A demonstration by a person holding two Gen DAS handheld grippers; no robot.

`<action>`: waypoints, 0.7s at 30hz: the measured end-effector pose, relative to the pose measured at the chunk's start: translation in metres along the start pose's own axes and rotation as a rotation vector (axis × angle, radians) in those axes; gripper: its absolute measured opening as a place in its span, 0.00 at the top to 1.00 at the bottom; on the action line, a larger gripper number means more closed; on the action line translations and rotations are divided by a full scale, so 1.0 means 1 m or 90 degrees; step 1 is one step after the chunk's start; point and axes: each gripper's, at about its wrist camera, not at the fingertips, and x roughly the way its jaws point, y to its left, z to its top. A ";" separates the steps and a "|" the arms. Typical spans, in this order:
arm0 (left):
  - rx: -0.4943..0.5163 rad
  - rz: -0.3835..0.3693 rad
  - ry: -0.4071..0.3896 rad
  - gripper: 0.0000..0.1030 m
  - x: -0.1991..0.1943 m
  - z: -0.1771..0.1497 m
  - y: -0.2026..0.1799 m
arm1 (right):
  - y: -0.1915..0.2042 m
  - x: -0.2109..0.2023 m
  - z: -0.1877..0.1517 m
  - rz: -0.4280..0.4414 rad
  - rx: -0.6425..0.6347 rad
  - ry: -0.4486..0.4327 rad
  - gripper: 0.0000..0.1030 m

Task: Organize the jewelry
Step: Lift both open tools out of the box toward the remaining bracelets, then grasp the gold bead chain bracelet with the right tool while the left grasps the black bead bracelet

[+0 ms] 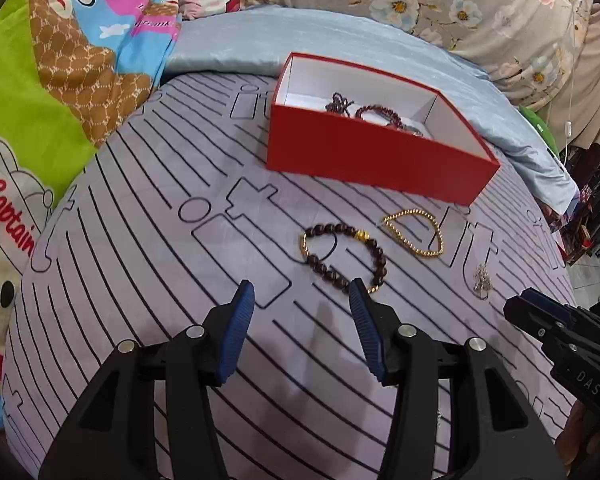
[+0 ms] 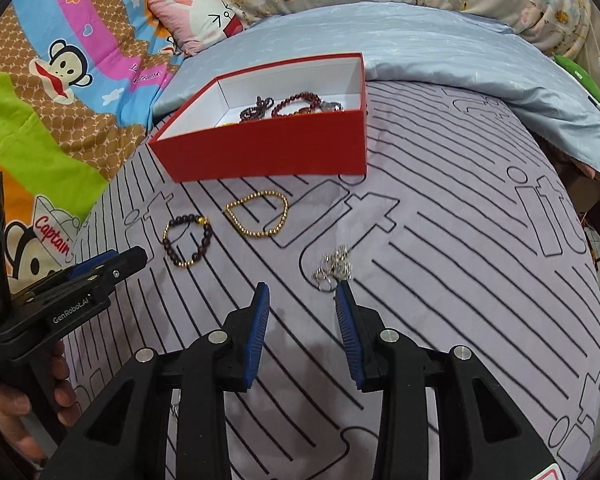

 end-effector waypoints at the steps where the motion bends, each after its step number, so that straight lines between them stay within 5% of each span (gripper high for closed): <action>1: -0.001 0.003 0.003 0.54 0.001 -0.002 0.000 | 0.000 0.001 -0.002 0.000 0.000 0.003 0.67; 21: -0.016 0.010 0.008 0.54 0.009 0.003 0.000 | -0.010 0.004 -0.013 0.002 0.017 0.018 0.67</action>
